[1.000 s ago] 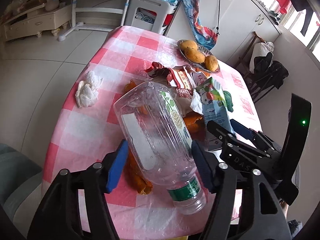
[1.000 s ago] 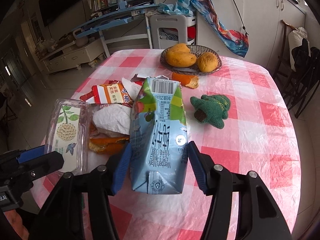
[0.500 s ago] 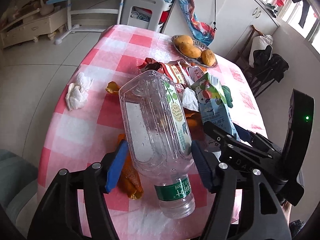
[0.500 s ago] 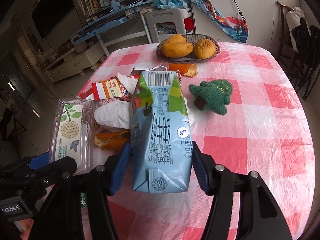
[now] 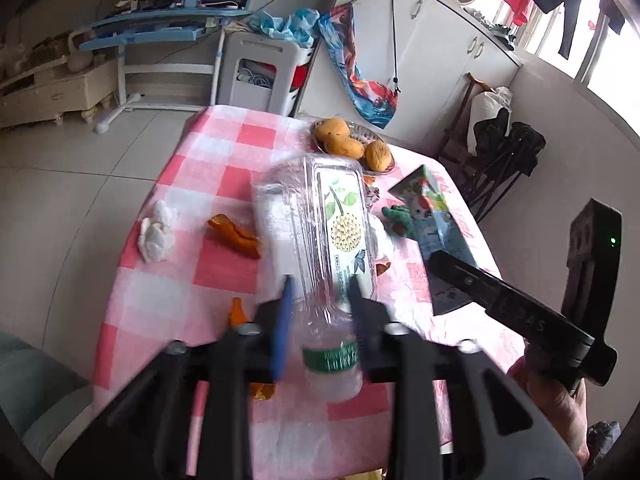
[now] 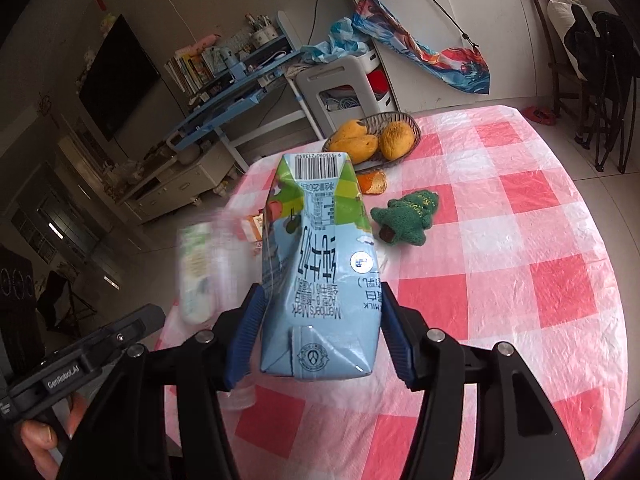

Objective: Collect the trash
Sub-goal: 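Carry the carton into the yellow bucket and open the right tool while the left tool lifts the bottle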

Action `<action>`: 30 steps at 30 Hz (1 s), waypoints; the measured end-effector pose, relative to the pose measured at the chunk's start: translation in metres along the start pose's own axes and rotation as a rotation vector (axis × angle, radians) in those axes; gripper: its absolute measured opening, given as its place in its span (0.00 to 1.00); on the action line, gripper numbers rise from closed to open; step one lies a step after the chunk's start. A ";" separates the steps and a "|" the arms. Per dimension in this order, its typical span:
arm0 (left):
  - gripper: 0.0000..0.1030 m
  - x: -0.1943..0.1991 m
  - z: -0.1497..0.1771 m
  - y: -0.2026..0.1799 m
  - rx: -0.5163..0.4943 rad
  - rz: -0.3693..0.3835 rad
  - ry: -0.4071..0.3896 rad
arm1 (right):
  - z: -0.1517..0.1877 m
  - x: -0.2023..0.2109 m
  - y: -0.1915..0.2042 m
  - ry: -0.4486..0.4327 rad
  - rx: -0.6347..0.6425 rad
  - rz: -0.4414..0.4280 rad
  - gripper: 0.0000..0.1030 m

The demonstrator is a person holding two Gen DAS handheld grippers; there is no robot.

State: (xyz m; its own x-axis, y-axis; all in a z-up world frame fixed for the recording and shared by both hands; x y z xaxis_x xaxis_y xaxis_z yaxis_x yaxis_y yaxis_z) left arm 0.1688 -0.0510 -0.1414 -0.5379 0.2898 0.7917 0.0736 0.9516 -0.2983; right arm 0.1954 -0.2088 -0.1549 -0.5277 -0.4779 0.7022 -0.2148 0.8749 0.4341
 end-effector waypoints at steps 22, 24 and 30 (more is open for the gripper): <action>0.84 -0.061 -0.019 -0.048 -0.262 -0.351 0.022 | 0.047 0.025 -0.028 0.030 -0.075 0.015 0.54; 0.76 -0.068 -0.020 -0.045 -0.247 -0.375 0.036 | 0.055 0.027 -0.026 0.036 -0.070 0.011 0.54; 0.52 -0.060 -0.023 -0.032 -0.169 -0.234 0.041 | 0.090 0.039 -0.007 0.057 -0.061 -0.046 0.54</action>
Point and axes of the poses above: each gripper's, at about its wrist camera, not at the fingertips, and x roughly against the way its jaws point, y to its left, z to its underside, the point moved 8 cm from there along -x, roughly the way its jaws point, and after that the axes turned 8 degrees about y, right-handed, at the moved point
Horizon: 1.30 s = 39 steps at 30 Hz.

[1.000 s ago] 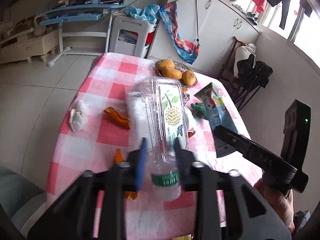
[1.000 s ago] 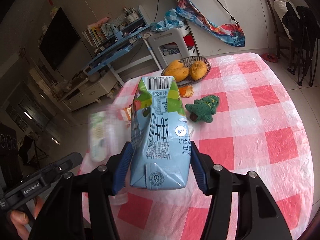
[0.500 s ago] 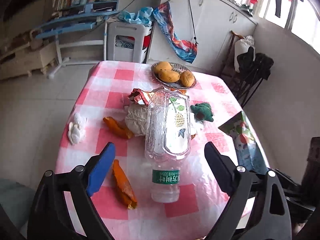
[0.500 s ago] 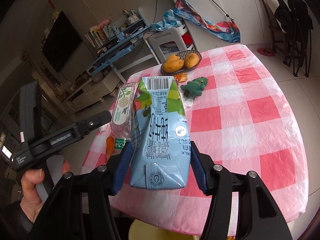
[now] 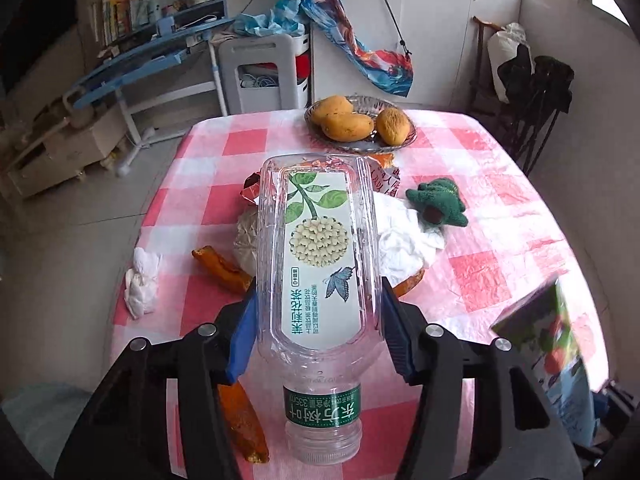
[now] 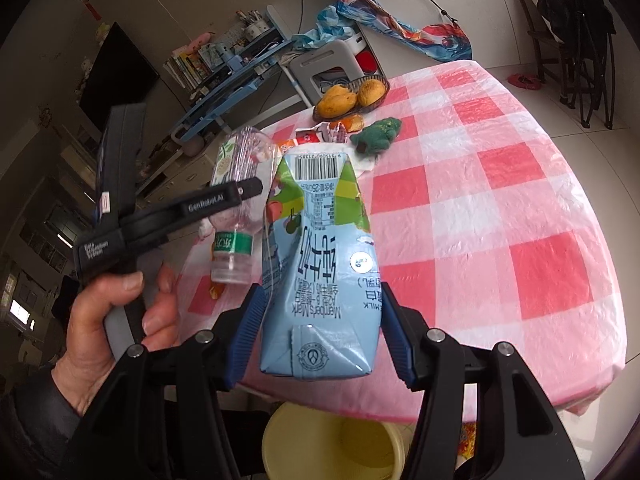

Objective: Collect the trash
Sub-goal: 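Carry the carton into the yellow bucket and open the right tool while the left tool lifts the bottle, then lower the bottle over the yellow bucket and open the left tool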

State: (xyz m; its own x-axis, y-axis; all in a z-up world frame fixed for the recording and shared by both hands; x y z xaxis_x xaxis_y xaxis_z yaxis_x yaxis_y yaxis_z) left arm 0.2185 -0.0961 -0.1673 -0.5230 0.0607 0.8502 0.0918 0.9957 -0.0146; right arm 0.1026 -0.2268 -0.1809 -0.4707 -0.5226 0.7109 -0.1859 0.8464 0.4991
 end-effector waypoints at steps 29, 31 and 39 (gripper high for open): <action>0.52 0.104 0.262 0.001 0.013 0.154 0.218 | 0.036 -0.004 0.007 0.036 0.056 0.188 0.73; 0.52 0.093 0.271 -0.005 0.004 0.150 0.274 | 0.012 -0.016 -0.001 0.036 0.065 0.232 0.75; 0.67 0.089 0.262 0.009 0.011 0.075 0.273 | -0.050 -0.071 -0.034 0.122 0.116 0.382 0.79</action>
Point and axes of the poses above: each gripper's, at about its wrist camera, not at the fingertips, and x roughly against the way its jaws point, y to its left, z to its underside, the point moved 8 cm from there along -x, roughly the way its jaws point, and after that the axes turned 8 degrees about y, right-handed, at the moved point
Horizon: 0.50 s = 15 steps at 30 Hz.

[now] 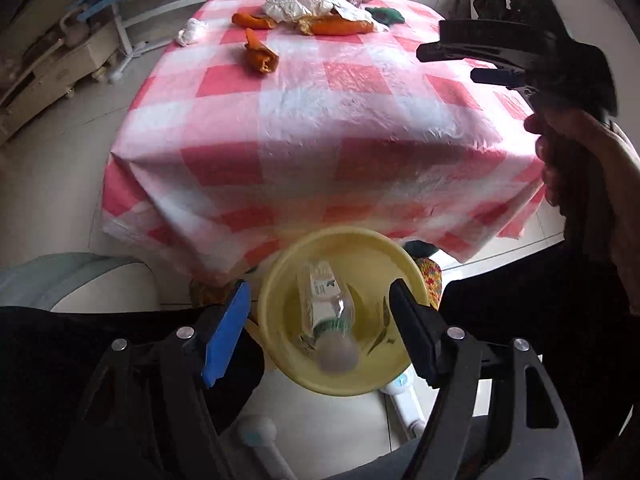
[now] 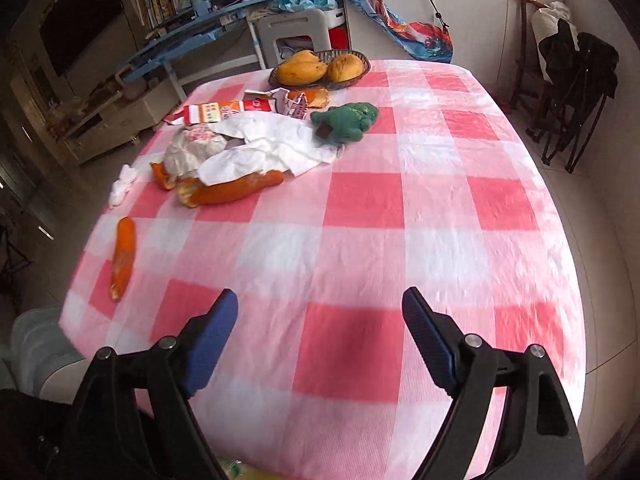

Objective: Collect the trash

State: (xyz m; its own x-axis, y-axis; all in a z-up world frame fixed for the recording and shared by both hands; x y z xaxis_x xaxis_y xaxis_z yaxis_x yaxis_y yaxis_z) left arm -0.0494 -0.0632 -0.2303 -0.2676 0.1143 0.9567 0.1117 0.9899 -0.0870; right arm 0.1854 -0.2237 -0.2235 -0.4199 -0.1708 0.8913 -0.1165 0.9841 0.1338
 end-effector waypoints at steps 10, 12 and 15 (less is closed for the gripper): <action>0.75 0.027 -0.030 0.000 -0.005 -0.049 -0.149 | -0.068 -0.047 -0.023 -0.012 0.071 0.113 0.93; 0.76 0.026 -0.033 0.000 -0.006 -0.054 -0.148 | -0.075 -0.050 -0.025 -0.015 0.067 0.115 0.94; 0.77 0.025 -0.033 -0.001 -0.007 -0.048 -0.145 | -0.073 -0.048 -0.026 -0.015 0.065 0.112 0.94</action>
Point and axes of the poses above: each gripper's, at about its wrist camera, not at the fingertips, and x roughly against the way its jaws point, y to its left, z to its underside, the point moved 8 cm from there along -x, roughly the way its jaws point, and after that the axes turned 8 degrees about y, right-handed, at the moved point
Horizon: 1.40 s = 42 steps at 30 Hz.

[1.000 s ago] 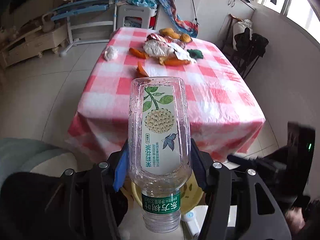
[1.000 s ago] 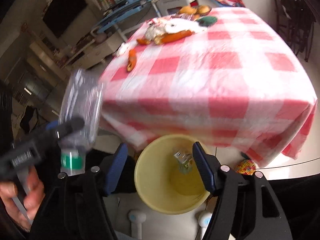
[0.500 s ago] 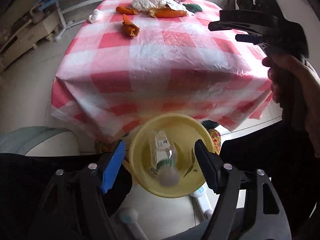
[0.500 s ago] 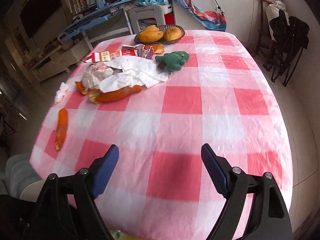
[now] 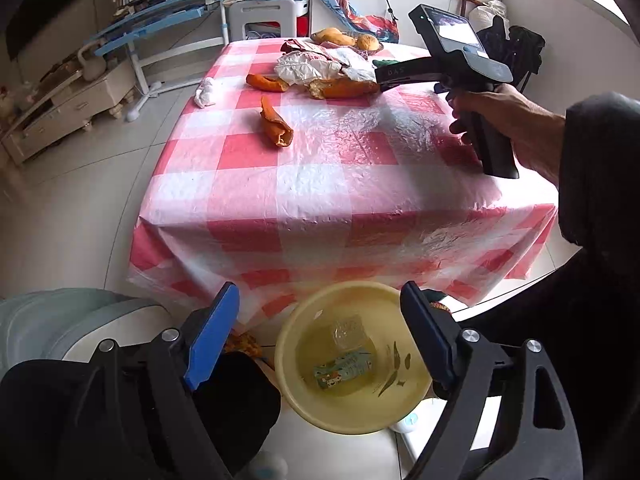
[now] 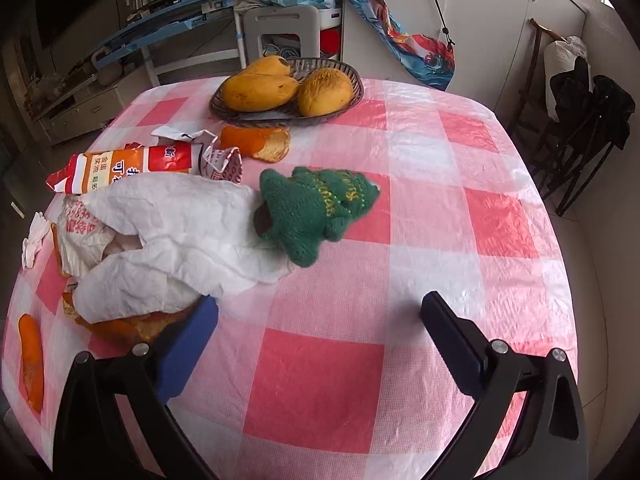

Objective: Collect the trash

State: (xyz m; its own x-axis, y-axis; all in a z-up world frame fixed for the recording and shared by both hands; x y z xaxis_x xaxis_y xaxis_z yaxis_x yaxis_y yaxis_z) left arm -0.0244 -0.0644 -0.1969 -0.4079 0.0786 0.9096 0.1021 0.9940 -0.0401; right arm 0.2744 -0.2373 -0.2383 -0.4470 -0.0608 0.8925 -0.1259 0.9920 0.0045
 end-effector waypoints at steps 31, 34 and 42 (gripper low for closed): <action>0.80 -0.009 0.004 0.000 0.075 0.102 0.009 | -0.003 -0.001 0.000 0.001 -0.001 0.000 0.94; 0.80 -0.010 0.005 0.001 0.089 0.108 0.016 | -0.004 -0.002 0.000 0.001 -0.001 0.000 0.94; 0.80 -0.008 0.002 -0.006 0.086 0.122 -0.006 | -0.004 -0.002 0.000 0.001 -0.001 0.000 0.94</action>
State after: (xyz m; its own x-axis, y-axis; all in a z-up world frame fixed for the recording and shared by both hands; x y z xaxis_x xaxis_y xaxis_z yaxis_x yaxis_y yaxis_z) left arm -0.0233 -0.0711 -0.2043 -0.4023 0.1998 0.8934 0.0736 0.9798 -0.1860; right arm 0.2787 -0.2371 -0.2387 -0.4458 -0.0603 0.8931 -0.1249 0.9922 0.0046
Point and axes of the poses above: each gripper's, at about its wrist camera, not at the fingertips, and x roughly against the way its jaws point, y to its left, z to its underside, the point moved 8 cm from there along -x, roughly the way its jaws point, and after that the axes turned 8 degrees about y, right-handed, at the moved point
